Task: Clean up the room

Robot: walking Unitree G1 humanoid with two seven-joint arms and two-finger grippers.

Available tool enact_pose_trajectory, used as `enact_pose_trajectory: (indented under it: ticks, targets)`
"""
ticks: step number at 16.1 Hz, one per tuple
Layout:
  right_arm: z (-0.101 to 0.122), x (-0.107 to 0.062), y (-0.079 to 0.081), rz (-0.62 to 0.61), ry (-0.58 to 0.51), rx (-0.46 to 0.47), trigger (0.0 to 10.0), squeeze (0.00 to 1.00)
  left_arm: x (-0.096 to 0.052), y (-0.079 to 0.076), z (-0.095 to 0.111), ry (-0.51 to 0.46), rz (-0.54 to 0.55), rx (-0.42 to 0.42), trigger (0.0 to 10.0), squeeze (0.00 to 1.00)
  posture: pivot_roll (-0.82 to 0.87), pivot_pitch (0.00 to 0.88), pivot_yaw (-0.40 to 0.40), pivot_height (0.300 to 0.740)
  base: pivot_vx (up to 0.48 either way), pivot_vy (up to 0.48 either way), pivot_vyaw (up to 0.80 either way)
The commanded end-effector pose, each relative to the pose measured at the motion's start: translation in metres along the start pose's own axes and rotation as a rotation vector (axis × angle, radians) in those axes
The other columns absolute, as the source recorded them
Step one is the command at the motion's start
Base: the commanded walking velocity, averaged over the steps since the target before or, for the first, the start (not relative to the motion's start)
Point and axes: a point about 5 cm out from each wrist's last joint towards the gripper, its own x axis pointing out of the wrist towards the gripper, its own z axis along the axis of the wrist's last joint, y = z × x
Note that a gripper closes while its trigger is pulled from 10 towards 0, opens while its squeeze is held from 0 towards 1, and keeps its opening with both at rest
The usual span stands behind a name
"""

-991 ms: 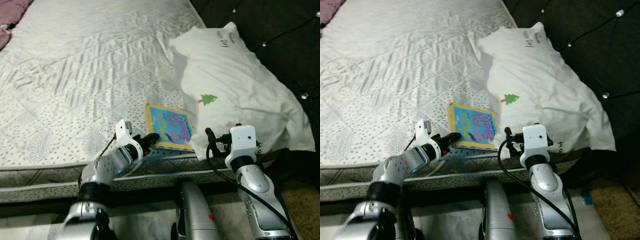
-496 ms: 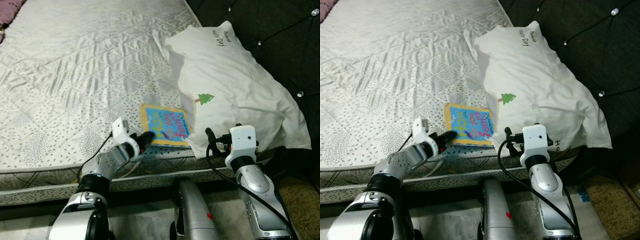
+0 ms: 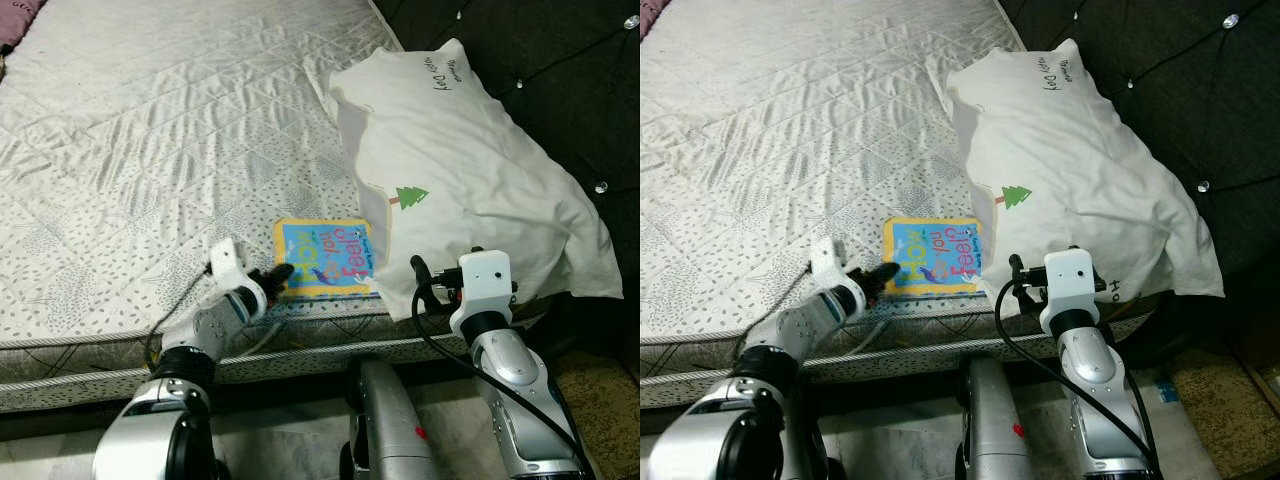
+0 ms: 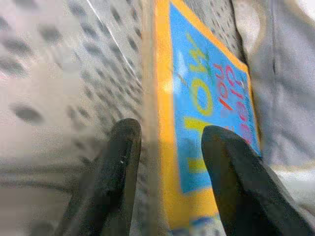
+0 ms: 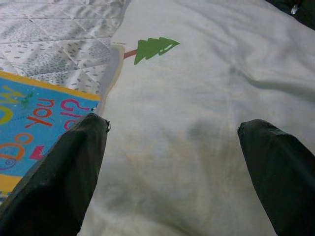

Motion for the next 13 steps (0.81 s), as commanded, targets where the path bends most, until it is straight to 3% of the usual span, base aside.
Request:
enact_pose_trajectory:
  ticks: [1,5,7,11,13]
  targets:
    - [0.000,0.001,-0.001,0.001,-0.005,-0.005,10.0,0.00,0.001,0.002,0.001,-0.001,0.030,0.038,10.0,1.00,-0.21,0.114,-0.086,0.521,0.000,0.000,0.00]
    - [0.001,0.003,0.001,0.010,-0.010,-0.004,10.0,0.00,0.000,0.002,0.000,-0.003,0.044,0.097,10.0,1.00,-0.20,0.108,-0.087,0.521,0.000,0.000,0.00]
    - [0.001,0.004,0.001,0.010,-0.012,-0.004,10.0,0.00,-0.005,0.007,0.003,-0.079,0.111,0.144,10.0,1.00,-0.20,0.105,-0.085,0.521,0.000,0.000,0.00]
    - [0.001,0.005,-0.003,0.003,-0.014,-0.010,10.0,0.00,-0.024,0.021,-0.003,-0.155,0.201,0.168,10.0,1.00,-0.20,0.109,-0.083,0.521,0.000,0.000,0.00]
    - [0.000,0.006,-0.002,0.003,-0.013,-0.007,10.0,0.00,-0.048,0.022,-0.013,-0.212,0.276,0.248,10.0,1.00,-0.19,0.111,-0.080,0.521,0.000,0.000,0.00]
